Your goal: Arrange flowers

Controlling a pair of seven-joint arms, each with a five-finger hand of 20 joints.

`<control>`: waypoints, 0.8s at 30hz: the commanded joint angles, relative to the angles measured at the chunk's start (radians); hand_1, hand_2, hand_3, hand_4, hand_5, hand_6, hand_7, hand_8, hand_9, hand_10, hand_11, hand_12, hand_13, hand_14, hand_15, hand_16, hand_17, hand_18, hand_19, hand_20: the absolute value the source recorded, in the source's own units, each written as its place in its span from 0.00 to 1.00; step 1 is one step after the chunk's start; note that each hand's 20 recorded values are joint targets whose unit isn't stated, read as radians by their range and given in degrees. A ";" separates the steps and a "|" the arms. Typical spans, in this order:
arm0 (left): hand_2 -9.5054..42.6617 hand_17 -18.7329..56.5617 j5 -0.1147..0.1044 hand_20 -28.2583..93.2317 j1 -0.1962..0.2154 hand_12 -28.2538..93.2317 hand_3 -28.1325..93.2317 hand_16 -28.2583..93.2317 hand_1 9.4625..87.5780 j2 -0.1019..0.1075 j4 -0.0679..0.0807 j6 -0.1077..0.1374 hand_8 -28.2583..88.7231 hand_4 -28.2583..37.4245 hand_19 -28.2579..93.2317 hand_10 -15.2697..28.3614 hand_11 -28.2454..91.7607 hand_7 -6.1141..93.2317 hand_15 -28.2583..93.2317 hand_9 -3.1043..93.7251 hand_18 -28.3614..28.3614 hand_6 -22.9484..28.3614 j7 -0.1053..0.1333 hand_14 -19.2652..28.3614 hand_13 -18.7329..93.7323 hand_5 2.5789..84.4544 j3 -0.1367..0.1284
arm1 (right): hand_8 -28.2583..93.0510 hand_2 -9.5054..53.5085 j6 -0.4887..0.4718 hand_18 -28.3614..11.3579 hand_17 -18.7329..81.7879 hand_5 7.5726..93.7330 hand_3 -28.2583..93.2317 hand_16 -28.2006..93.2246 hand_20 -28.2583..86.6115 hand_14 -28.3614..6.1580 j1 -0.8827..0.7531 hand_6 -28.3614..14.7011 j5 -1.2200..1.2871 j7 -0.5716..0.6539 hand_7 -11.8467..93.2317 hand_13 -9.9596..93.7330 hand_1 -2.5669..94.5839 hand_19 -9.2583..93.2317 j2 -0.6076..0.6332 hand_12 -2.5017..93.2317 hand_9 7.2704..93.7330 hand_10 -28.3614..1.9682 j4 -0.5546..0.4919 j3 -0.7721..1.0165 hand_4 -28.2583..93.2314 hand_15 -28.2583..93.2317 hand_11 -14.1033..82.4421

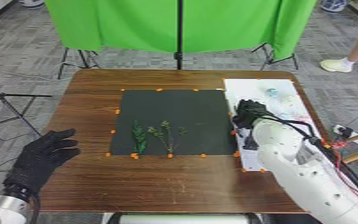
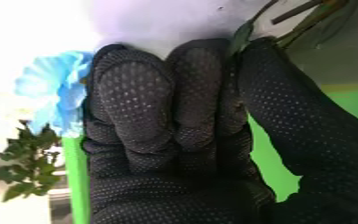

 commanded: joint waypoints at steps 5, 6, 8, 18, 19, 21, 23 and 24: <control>0.33 0.21 0.002 0.23 0.012 0.39 0.83 0.18 0.25 -0.008 0.005 0.002 0.12 0.00 0.78 0.74 0.62 0.38 0.81 0.46 0.93 0.59 -0.002 0.84 0.49 0.51 0.005 | 0.17 0.00 0.168 0.26 0.57 0.69 1.00 0.49 0.52 0.69 -0.148 0.32 0.072 -0.067 0.82 0.92 0.45 0.88 -0.003 0.49 0.94 0.73 -0.017 0.001 0.12 0.74 0.59; 0.33 0.21 0.003 0.23 0.013 0.39 0.83 0.18 0.25 -0.009 0.005 0.004 0.12 0.00 0.78 0.74 0.62 0.38 0.80 0.46 0.93 0.59 -0.002 0.84 0.49 0.51 0.004 | 0.16 0.00 0.180 0.26 0.57 0.69 1.00 0.49 0.53 0.69 -0.152 0.31 0.073 -0.072 0.82 0.93 0.45 0.88 -0.004 0.49 0.95 0.73 -0.027 0.011 0.13 0.74 0.59; 0.33 0.21 0.004 0.23 0.011 0.39 0.83 0.18 0.25 -0.011 0.005 0.005 0.12 0.00 0.78 0.75 0.62 0.38 0.81 0.46 0.93 0.59 -0.003 0.84 0.49 0.51 0.003 | 0.15 0.00 0.209 0.25 0.57 0.69 1.00 0.49 0.53 0.68 -0.154 0.31 0.083 -0.078 0.83 0.93 0.45 0.88 -0.005 0.50 0.95 0.73 -0.043 0.024 0.13 0.75 0.59; 0.33 0.21 0.005 0.23 0.012 0.39 0.83 0.18 0.25 -0.013 0.004 -0.001 0.12 0.00 0.78 0.74 0.62 0.38 0.81 0.46 0.93 0.59 -0.003 0.84 0.49 0.51 0.002 | 0.17 0.00 0.253 0.25 0.57 0.69 1.00 0.49 0.53 0.68 -0.163 0.30 0.142 -0.080 0.83 0.93 0.44 0.88 -0.023 0.50 0.95 0.73 -0.154 0.083 0.14 0.75 0.59; 0.33 0.21 0.006 0.23 0.011 0.39 0.83 0.18 0.25 -0.013 0.004 0.001 0.12 0.00 0.78 0.74 0.62 0.38 0.81 0.46 0.93 0.58 -0.005 0.84 0.49 0.51 0.002 | 0.17 0.00 0.244 0.25 0.57 0.69 1.00 0.49 0.53 0.68 -0.162 0.30 0.147 -0.076 0.83 0.93 0.44 0.88 -0.029 0.50 0.95 0.73 -0.166 0.085 0.14 0.75 0.59; 0.33 0.21 0.006 0.23 0.010 0.39 0.83 0.18 0.25 -0.014 0.005 -0.002 0.12 0.00 0.78 0.74 0.62 0.38 0.81 0.46 0.93 0.59 -0.007 0.84 0.49 0.51 0.003 | 0.17 0.00 0.229 0.25 0.57 0.69 1.00 0.49 0.53 0.69 -0.159 0.30 0.147 -0.073 0.83 0.93 0.44 0.88 -0.038 0.50 0.95 0.73 -0.188 0.081 0.14 0.75 0.60; 0.33 0.21 0.006 0.23 0.008 0.39 0.83 0.18 0.25 -0.013 0.006 -0.003 0.12 0.00 0.78 0.75 0.62 0.38 0.81 0.46 0.93 0.59 -0.008 0.84 0.49 0.51 0.005 | 0.18 0.00 0.220 0.25 0.57 0.69 1.00 0.49 0.53 0.69 -0.148 0.31 0.139 -0.066 0.83 0.93 0.44 0.88 -0.051 0.50 0.95 0.73 -0.200 0.064 0.14 0.75 0.60; 0.33 0.21 0.007 0.23 0.008 0.39 0.83 0.18 0.25 -0.014 0.006 -0.004 0.12 0.00 0.78 0.74 0.62 0.38 0.81 0.46 0.93 0.59 -0.009 0.84 0.49 0.51 0.004 | 0.18 0.00 0.211 0.25 0.57 0.69 1.00 0.49 0.53 0.69 -0.147 0.31 0.130 -0.063 0.83 0.93 0.44 0.89 -0.060 0.50 0.95 0.73 -0.206 0.059 0.14 0.75 0.60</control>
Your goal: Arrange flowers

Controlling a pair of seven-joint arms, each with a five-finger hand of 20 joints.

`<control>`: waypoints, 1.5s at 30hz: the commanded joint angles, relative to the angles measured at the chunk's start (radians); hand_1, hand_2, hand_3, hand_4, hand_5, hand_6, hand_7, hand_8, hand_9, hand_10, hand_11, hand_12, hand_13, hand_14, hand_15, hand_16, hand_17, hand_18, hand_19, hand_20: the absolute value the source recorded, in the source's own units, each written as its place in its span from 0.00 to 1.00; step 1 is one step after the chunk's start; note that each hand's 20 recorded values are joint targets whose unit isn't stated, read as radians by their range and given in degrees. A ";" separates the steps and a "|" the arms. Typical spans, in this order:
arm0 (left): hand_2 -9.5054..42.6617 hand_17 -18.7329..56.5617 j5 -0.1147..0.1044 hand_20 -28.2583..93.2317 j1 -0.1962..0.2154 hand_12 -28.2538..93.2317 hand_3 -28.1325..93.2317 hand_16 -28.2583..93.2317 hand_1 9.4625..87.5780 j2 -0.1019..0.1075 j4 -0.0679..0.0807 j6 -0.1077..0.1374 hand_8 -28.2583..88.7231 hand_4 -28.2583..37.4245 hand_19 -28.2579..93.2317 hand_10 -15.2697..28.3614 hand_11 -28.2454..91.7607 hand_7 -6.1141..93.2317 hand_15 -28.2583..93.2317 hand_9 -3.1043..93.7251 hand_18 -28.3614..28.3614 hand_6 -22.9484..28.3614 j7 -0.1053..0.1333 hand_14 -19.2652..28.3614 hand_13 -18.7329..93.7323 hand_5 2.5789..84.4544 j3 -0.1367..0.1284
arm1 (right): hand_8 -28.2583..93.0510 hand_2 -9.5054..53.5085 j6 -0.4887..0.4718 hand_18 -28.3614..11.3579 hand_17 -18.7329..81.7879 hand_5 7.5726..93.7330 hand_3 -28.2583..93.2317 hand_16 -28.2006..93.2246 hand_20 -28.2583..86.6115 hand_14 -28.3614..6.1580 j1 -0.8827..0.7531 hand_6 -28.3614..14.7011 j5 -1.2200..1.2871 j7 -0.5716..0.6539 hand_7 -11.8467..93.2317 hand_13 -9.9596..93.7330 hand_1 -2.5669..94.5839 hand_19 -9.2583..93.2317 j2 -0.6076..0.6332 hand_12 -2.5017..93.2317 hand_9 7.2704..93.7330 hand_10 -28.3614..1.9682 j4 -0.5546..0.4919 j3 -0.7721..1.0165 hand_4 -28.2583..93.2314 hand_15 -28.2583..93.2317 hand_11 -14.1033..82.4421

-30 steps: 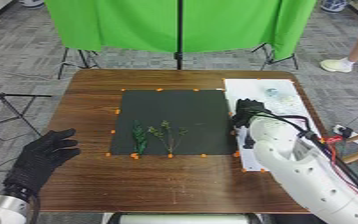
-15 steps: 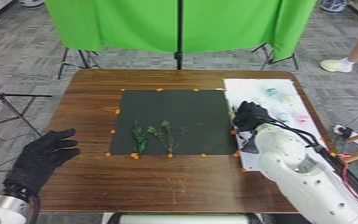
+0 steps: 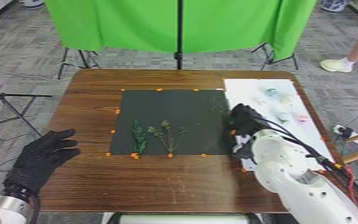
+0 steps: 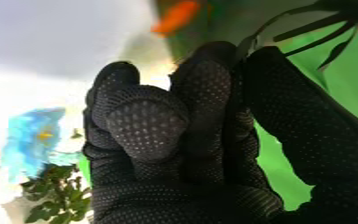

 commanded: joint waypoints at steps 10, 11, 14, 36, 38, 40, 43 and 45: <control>0.33 0.21 0.007 0.23 0.007 0.39 0.83 0.18 0.25 -0.012 0.007 -0.004 0.12 0.00 0.78 0.74 0.62 0.38 0.81 0.46 0.93 0.59 -0.014 0.84 0.49 0.51 0.007 | 0.18 0.00 -0.225 0.26 0.58 0.67 0.99 0.49 0.52 0.71 0.035 0.33 -0.101 0.050 0.83 0.93 0.44 0.89 -0.100 0.50 0.94 0.74 -0.074 -0.101 0.12 0.75 0.59; 0.33 0.21 0.006 0.23 0.006 0.39 0.83 0.18 0.25 -0.011 0.007 -0.003 0.12 0.00 0.78 0.74 0.62 0.38 0.81 0.46 0.93 0.59 -0.015 0.84 0.49 0.51 0.007 | 0.18 0.00 -0.225 0.26 0.58 0.67 0.99 0.49 0.51 0.71 0.036 0.34 -0.109 0.057 0.83 0.93 0.45 0.89 -0.103 0.50 0.94 0.75 -0.070 -0.111 0.12 0.74 0.59; 0.33 0.21 0.007 0.23 0.001 0.39 0.83 0.18 0.25 -0.010 0.009 -0.006 0.12 0.00 0.78 0.75 0.62 0.38 0.81 0.46 0.93 0.59 -0.019 0.84 0.49 0.51 0.008 | 0.18 0.00 -0.254 0.26 0.58 0.67 0.99 0.49 0.51 0.72 0.043 0.34 -0.186 0.071 0.83 0.93 0.45 0.89 -0.112 0.49 0.94 0.76 -0.051 -0.140 0.12 0.74 0.59; 0.33 0.21 0.007 0.23 -0.007 0.39 0.83 0.18 0.25 -0.006 0.014 -0.015 0.12 0.00 0.78 0.75 0.62 0.38 0.81 0.46 0.93 0.59 -0.030 0.84 0.48 0.51 0.013 | 0.25 0.00 -0.303 0.27 0.59 0.67 0.92 0.50 0.47 0.74 0.063 0.54 -0.217 0.125 0.82 0.94 0.46 0.91 -0.154 0.37 0.95 0.72 0.011 -0.199 0.03 0.71 0.61; 0.33 0.21 0.008 0.23 -0.005 0.39 0.83 0.18 0.25 -0.006 0.014 -0.012 0.12 0.00 0.78 0.75 0.62 0.38 0.81 0.46 0.93 0.59 -0.028 0.84 0.48 0.51 0.012 | 0.25 0.00 -0.320 0.27 0.59 0.67 0.92 0.50 0.47 0.74 0.064 0.55 -0.233 0.120 0.82 0.94 0.45 0.91 -0.154 0.36 0.95 0.72 0.010 -0.197 0.02 0.71 0.62; 0.33 0.21 0.008 0.23 -0.004 0.39 0.83 0.18 0.25 -0.007 0.014 -0.012 0.12 0.00 0.78 0.75 0.62 0.38 0.81 0.46 0.93 0.59 -0.026 0.84 0.49 0.51 0.012 | 0.25 0.00 -0.330 0.26 0.59 0.67 0.91 0.50 0.47 0.74 0.062 0.56 -0.224 0.126 0.82 0.95 0.44 0.91 -0.150 0.36 0.95 0.72 0.004 -0.193 0.02 0.71 0.62; 0.33 0.21 0.007 0.23 -0.004 0.39 0.83 0.18 0.25 -0.009 0.014 -0.012 0.12 0.00 0.78 0.75 0.62 0.38 0.81 0.46 0.93 0.59 -0.027 0.84 0.48 0.51 0.012 | 0.26 0.00 -0.332 0.26 0.59 0.67 0.91 0.50 0.47 0.74 0.061 0.56 -0.233 0.124 0.82 0.95 0.44 0.91 -0.139 0.36 0.95 0.72 0.004 -0.193 0.01 0.71 0.61; 0.33 0.21 0.007 0.23 -0.003 0.39 0.83 0.18 0.25 -0.010 0.015 -0.010 0.12 0.00 0.78 0.75 0.62 0.38 0.81 0.46 0.93 0.59 -0.027 0.84 0.48 0.51 0.012 | 0.26 0.00 -0.337 0.26 0.59 0.66 0.91 0.50 0.47 0.74 0.060 0.56 -0.231 0.125 0.82 0.94 0.44 0.91 -0.136 0.36 0.95 0.72 0.004 -0.189 0.01 0.71 0.61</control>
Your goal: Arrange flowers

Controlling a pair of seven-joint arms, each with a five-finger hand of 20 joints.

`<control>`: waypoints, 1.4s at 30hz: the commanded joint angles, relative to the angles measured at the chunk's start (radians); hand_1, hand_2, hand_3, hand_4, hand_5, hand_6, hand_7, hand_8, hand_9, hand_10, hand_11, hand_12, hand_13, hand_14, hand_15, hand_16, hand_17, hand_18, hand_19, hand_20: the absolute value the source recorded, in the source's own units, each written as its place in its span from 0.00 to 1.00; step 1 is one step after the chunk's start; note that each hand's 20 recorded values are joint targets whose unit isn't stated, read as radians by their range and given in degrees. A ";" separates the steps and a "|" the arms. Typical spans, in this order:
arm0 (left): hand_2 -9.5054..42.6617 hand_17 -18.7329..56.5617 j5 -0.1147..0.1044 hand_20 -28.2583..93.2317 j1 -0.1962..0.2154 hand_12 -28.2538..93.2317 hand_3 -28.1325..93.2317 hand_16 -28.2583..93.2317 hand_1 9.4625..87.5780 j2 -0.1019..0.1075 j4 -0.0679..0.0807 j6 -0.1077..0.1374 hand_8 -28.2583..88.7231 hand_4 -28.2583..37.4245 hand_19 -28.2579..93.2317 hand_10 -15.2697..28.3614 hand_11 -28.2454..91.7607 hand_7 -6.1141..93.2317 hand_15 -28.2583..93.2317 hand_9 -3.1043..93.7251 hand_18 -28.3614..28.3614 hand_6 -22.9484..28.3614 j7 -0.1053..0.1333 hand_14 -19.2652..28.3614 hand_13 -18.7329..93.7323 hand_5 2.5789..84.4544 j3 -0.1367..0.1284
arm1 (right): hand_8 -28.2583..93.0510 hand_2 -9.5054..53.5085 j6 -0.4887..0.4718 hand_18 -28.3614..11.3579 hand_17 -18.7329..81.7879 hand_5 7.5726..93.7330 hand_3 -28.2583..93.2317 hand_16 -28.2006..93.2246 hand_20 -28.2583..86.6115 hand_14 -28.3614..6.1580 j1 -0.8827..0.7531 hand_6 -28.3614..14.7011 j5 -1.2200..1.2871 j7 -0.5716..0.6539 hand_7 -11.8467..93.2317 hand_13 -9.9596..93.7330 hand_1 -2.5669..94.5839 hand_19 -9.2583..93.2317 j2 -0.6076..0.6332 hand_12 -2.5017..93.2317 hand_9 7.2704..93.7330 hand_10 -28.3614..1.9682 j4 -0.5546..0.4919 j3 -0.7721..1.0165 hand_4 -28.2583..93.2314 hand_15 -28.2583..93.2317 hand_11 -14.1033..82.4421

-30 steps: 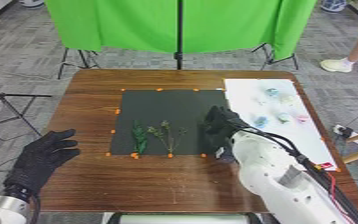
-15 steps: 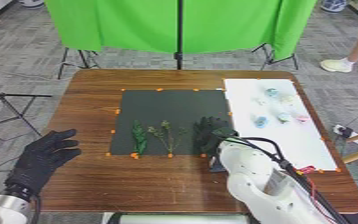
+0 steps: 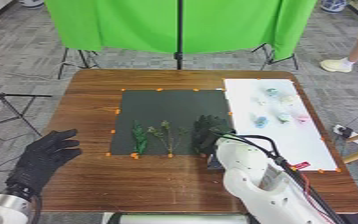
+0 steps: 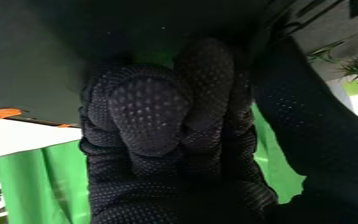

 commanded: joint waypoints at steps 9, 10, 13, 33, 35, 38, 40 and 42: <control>0.33 0.21 0.004 0.23 0.008 0.39 0.83 0.18 0.25 -0.008 0.011 -0.007 0.12 0.00 0.78 0.75 0.62 0.38 0.81 0.46 0.93 0.59 -0.009 0.84 0.48 0.51 0.006 | 0.26 0.00 -0.025 0.27 0.58 0.66 0.91 0.50 0.47 0.73 -0.019 0.57 -0.001 -0.006 0.81 0.94 0.44 0.91 0.031 0.36 0.94 0.71 0.025 -0.003 0.01 0.71 0.61; 0.33 0.21 0.004 0.23 0.007 0.39 0.83 0.18 0.25 -0.008 0.011 -0.007 0.12 0.00 0.78 0.75 0.62 0.38 0.81 0.46 0.93 0.59 -0.008 0.84 0.48 0.51 0.007 | 0.26 0.00 -0.018 0.27 0.58 0.66 0.91 0.50 0.47 0.73 -0.018 0.57 -0.001 -0.016 0.81 0.94 0.44 0.91 0.034 0.36 0.94 0.71 0.025 -0.003 0.01 0.71 0.62; 0.33 0.21 0.004 0.23 0.010 0.39 0.83 0.18 0.25 -0.010 0.011 -0.005 0.12 0.00 0.78 0.75 0.62 0.38 0.81 0.46 0.93 0.59 -0.007 0.84 0.48 0.51 0.006 | 0.26 0.00 -0.017 0.27 0.58 0.66 0.91 0.50 0.47 0.74 -0.017 0.57 -0.004 -0.025 0.81 0.94 0.44 0.91 0.038 0.36 0.94 0.71 0.028 -0.003 0.01 0.71 0.62; 0.33 0.21 0.004 0.23 0.007 0.39 0.83 0.18 0.25 -0.011 0.012 -0.005 0.12 0.00 0.78 0.75 0.62 0.38 0.81 0.46 0.93 0.59 -0.013 0.84 0.48 0.51 0.006 | 0.26 0.00 -0.040 0.27 0.57 0.65 0.91 0.50 0.47 0.73 -0.013 0.57 0.022 -0.059 0.81 0.93 0.44 0.90 0.076 0.36 0.93 0.70 0.024 0.009 0.00 0.71 0.62; 0.33 0.21 0.004 0.23 0.008 0.39 0.83 0.18 0.25 -0.012 0.011 -0.001 0.12 0.00 0.78 0.75 0.62 0.38 0.81 0.46 0.93 0.59 -0.012 0.84 0.48 0.51 0.006 | 0.26 0.00 -0.038 0.27 0.57 0.65 0.91 0.50 0.47 0.73 -0.015 0.57 0.025 -0.063 0.81 0.92 0.44 0.90 0.081 0.36 0.93 0.70 0.023 0.010 0.00 0.71 0.63; 0.33 0.21 0.004 0.23 0.009 0.39 0.83 0.18 0.25 -0.012 0.011 -0.003 0.12 0.00 0.78 0.75 0.62 0.38 0.81 0.46 0.93 0.59 -0.014 0.84 0.48 0.51 0.004 | 0.26 0.00 -0.043 0.27 0.57 0.65 0.91 0.50 0.47 0.73 -0.014 0.57 0.035 -0.074 0.81 0.92 0.43 0.90 0.088 0.36 0.92 0.70 0.022 0.011 0.00 0.71 0.63; 0.33 0.21 0.004 0.23 0.008 0.39 0.83 0.18 0.25 -0.011 0.012 0.000 0.12 0.00 0.78 0.75 0.62 0.38 0.81 0.46 0.93 0.59 -0.013 0.84 0.48 0.51 0.005 | 0.27 0.00 -0.048 0.27 0.56 0.64 0.90 0.50 0.47 0.73 -0.015 0.57 0.042 -0.082 0.81 0.92 0.43 0.90 0.087 0.36 0.92 0.70 0.016 0.016 0.00 0.71 0.63; 0.33 0.21 0.004 0.23 0.007 0.39 0.83 0.18 0.25 -0.012 0.012 -0.001 0.12 0.00 0.78 0.75 0.62 0.38 0.81 0.46 0.93 0.59 -0.015 0.84 0.48 0.51 0.005 | 0.27 0.00 -0.033 0.27 0.56 0.64 0.90 0.50 0.47 0.73 -0.020 0.57 0.052 -0.092 0.81 0.92 0.42 0.89 0.088 0.36 0.92 0.69 0.006 0.020 0.00 0.71 0.63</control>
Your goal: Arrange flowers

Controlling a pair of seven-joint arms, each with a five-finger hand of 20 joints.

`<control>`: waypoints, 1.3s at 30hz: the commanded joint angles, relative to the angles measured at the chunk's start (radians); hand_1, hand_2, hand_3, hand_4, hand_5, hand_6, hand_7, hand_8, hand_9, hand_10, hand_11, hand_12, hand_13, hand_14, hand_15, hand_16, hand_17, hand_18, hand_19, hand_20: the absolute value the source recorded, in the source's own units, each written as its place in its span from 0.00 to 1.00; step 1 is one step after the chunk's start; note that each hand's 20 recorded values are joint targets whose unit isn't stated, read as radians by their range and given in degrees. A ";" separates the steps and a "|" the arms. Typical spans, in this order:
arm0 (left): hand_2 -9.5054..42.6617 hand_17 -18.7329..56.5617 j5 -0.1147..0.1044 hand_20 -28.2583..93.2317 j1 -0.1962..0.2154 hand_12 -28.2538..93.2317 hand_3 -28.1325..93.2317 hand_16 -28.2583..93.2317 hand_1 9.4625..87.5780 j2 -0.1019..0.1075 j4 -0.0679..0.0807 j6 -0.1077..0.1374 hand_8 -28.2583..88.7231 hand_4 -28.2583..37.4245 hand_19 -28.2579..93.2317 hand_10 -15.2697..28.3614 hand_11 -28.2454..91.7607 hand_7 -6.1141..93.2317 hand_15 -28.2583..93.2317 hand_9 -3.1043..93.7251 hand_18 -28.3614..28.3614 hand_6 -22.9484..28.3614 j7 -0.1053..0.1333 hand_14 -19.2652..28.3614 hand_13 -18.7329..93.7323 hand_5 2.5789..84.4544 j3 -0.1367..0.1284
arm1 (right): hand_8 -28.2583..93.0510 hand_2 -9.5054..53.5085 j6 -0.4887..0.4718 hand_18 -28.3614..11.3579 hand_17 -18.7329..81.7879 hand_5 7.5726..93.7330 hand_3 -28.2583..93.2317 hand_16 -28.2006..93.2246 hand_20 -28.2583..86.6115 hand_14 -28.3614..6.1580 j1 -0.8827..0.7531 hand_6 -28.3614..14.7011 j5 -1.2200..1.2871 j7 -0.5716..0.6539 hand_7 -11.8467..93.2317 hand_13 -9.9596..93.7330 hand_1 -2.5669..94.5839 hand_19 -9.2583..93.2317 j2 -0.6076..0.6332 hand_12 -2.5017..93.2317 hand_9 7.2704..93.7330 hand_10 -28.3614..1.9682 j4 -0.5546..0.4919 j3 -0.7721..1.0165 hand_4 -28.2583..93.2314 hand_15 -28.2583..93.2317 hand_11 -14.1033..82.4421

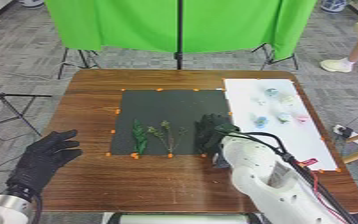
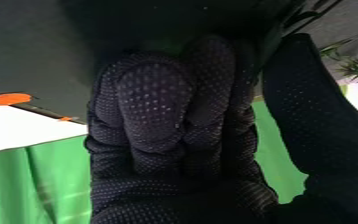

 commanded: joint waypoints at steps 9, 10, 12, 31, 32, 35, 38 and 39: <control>0.33 0.21 0.004 0.23 0.010 0.39 0.83 0.18 0.25 -0.007 0.007 -0.010 0.12 0.00 0.78 0.75 0.62 0.38 0.81 0.46 0.93 0.59 -0.016 0.84 0.48 0.51 0.000 | 0.03 0.00 0.032 0.26 0.56 0.67 0.91 0.49 0.48 0.71 -0.067 0.60 0.043 -0.015 0.81 0.92 0.30 0.89 0.027 0.36 0.92 0.68 -0.076 0.058 0.00 0.72 0.63; 0.33 0.21 0.004 0.23 0.010 0.39 0.83 0.18 0.25 -0.006 0.007 -0.009 0.12 0.00 0.78 0.75 0.62 0.38 0.81 0.46 0.93 0.59 -0.018 0.84 0.48 0.51 0.000 | 0.02 0.00 0.027 0.26 0.56 0.67 0.91 0.49 0.48 0.71 -0.070 0.60 0.040 -0.015 0.81 0.92 0.29 0.89 0.030 0.36 0.92 0.68 -0.085 0.064 0.00 0.72 0.63; 0.33 0.21 0.004 0.23 0.011 0.39 0.83 0.18 0.25 -0.007 0.007 -0.010 0.12 0.00 0.78 0.75 0.62 0.38 0.81 0.46 0.93 0.59 -0.018 0.84 0.48 0.51 -0.001 | 0.02 0.00 0.027 0.26 0.56 0.67 0.90 0.49 0.48 0.71 -0.075 0.60 0.035 -0.016 0.81 0.92 0.29 0.89 0.038 0.36 0.92 0.69 -0.107 0.077 0.00 0.72 0.63; 0.33 0.21 0.003 0.22 0.015 0.39 0.83 0.18 0.25 -0.002 0.005 -0.006 0.12 0.00 0.78 0.75 0.62 0.38 0.81 0.46 0.93 0.59 -0.011 0.84 0.48 0.51 -0.004 | 0.05 0.00 0.291 0.29 0.36 0.41 0.98 0.33 0.51 0.57 -0.165 0.58 -0.161 -0.124 0.42 0.44 0.33 0.75 0.273 0.23 0.38 0.61 -0.003 0.255 0.00 0.70 0.53; 0.33 0.21 0.004 0.22 0.016 0.39 0.83 0.18 0.25 -0.003 0.004 -0.007 0.12 0.00 0.78 0.75 0.62 0.38 0.81 0.46 0.93 0.59 -0.012 0.84 0.48 0.51 -0.005 | 0.06 0.00 0.286 0.30 0.36 0.41 0.98 0.33 0.50 0.58 -0.173 0.60 -0.171 -0.129 0.39 0.44 0.33 0.73 0.282 0.22 0.39 0.65 0.006 0.258 0.00 0.67 0.50; 0.33 0.21 0.004 0.22 0.020 0.39 0.83 0.18 0.25 -0.006 0.002 -0.005 0.12 0.00 0.78 0.75 0.62 0.38 0.81 0.46 0.93 0.59 -0.009 0.84 0.48 0.51 -0.006 | 0.07 0.00 0.272 0.33 0.36 0.42 0.98 0.33 0.47 0.60 -0.187 0.62 -0.178 -0.126 0.37 0.44 0.33 0.70 0.289 0.21 0.40 0.69 0.032 0.261 0.00 0.63 0.45; 0.33 0.21 0.004 0.22 0.018 0.39 0.83 0.18 0.25 -0.006 0.002 -0.002 0.12 0.00 0.78 0.75 0.62 0.38 0.81 0.46 0.93 0.59 -0.009 0.84 0.48 0.51 -0.006 | 0.07 0.00 0.254 0.33 0.36 0.42 0.98 0.33 0.46 0.61 -0.189 0.62 -0.182 -0.105 0.36 0.45 0.33 0.69 0.294 0.21 0.40 0.69 0.051 0.253 0.00 0.62 0.43; 0.33 0.21 0.004 0.22 0.019 0.39 0.83 0.18 0.25 -0.007 0.002 -0.004 0.12 0.00 0.78 0.75 0.62 0.38 0.81 0.46 0.93 0.59 -0.009 0.84 0.48 0.51 -0.007 | 0.07 0.00 0.244 0.33 0.36 0.42 0.98 0.33 0.46 0.61 -0.185 0.62 -0.190 -0.097 0.35 0.45 0.33 0.70 0.295 0.21 0.40 0.70 0.058 0.247 0.00 0.61 0.42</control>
